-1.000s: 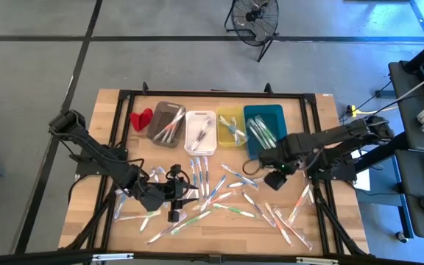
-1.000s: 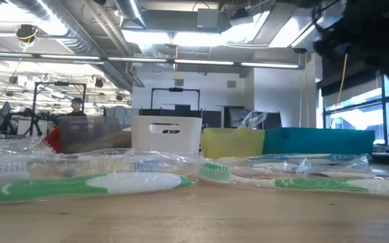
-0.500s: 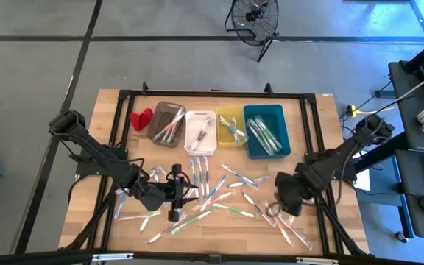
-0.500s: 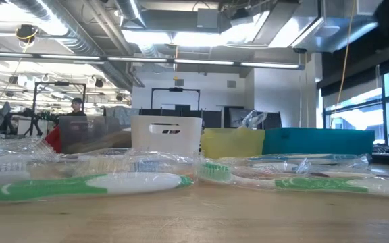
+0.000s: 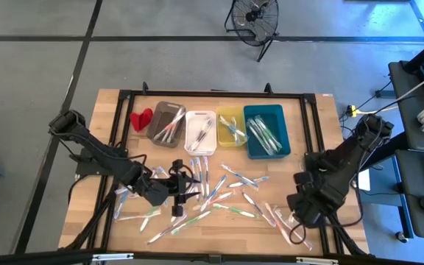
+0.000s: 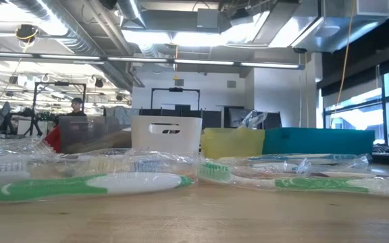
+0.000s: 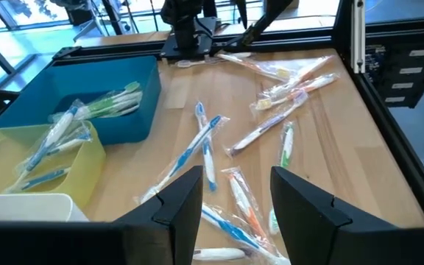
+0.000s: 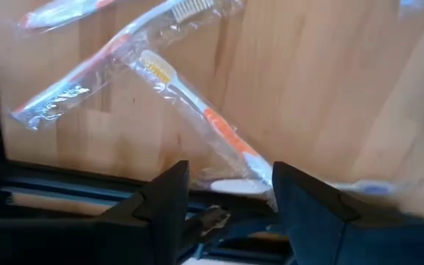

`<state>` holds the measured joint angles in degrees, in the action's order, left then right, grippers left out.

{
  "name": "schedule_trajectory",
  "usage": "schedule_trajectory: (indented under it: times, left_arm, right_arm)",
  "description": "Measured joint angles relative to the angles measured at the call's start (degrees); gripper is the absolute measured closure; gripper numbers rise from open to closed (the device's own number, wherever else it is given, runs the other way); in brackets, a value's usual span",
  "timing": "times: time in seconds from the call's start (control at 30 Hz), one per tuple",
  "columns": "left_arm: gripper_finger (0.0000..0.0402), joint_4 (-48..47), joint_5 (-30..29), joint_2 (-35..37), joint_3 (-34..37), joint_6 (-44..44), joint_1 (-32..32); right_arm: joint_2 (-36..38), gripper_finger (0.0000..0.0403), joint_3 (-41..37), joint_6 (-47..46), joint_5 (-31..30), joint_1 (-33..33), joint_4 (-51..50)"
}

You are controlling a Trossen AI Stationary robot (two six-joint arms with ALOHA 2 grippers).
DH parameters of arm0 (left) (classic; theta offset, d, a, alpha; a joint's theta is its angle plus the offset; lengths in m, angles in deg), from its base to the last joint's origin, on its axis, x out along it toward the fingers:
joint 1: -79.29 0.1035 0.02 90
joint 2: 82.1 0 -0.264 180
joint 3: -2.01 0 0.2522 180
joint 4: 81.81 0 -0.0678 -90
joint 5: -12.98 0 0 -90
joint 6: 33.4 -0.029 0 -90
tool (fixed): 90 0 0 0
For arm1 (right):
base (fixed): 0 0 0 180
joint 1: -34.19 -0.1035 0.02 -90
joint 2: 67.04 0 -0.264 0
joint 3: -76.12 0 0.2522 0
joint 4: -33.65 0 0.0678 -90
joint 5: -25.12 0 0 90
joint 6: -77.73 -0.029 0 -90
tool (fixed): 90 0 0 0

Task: Pick & Place Toothbrushes
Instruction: Put the orange toothbrush into the black bin

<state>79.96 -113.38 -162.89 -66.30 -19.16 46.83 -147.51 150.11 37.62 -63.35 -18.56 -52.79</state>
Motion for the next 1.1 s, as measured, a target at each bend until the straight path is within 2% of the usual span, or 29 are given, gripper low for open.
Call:
schedule_trajectory:
  times: [0.23, 0.37, 0.6, 0.8, 1.1]
  left_arm:
    - [0.0247, 0.0, 0.0, 0.0, 0.0, 0.0, 0.0]
    - [0.0247, 0.3, 0.0, 0.0, 0.0, 0.2, 0.0]
    - [0.0247, 1.2, 0.1, 0.0, 0.0, 1.0, 0.0]
    - [0.0247, 2.9, 0.1, 0.0, 0.0, 0.4, 0.0]
    - [0.0247, 3.2, 0.4, 0.0, 0.0, 0.0, 0.0]
  right_arm:
    - [-2.1, 0.0204, 0.0, 6.0, -0.7, -2.5, 1.4]
    - [-6.2, 0.0204, 0.0, 12.5, -0.7, -3.5, 2.8]
    - [-13.7, 0.0204, 0.0, 16.6, -0.7, -3.6, 5.9]
    - [-17.9, 0.0204, -0.1, 17.0, -0.7, -3.6, 7.6]
    - [-17.9, 0.0204, -5.1, 16.9, 1.7, -4.5, 16.0]
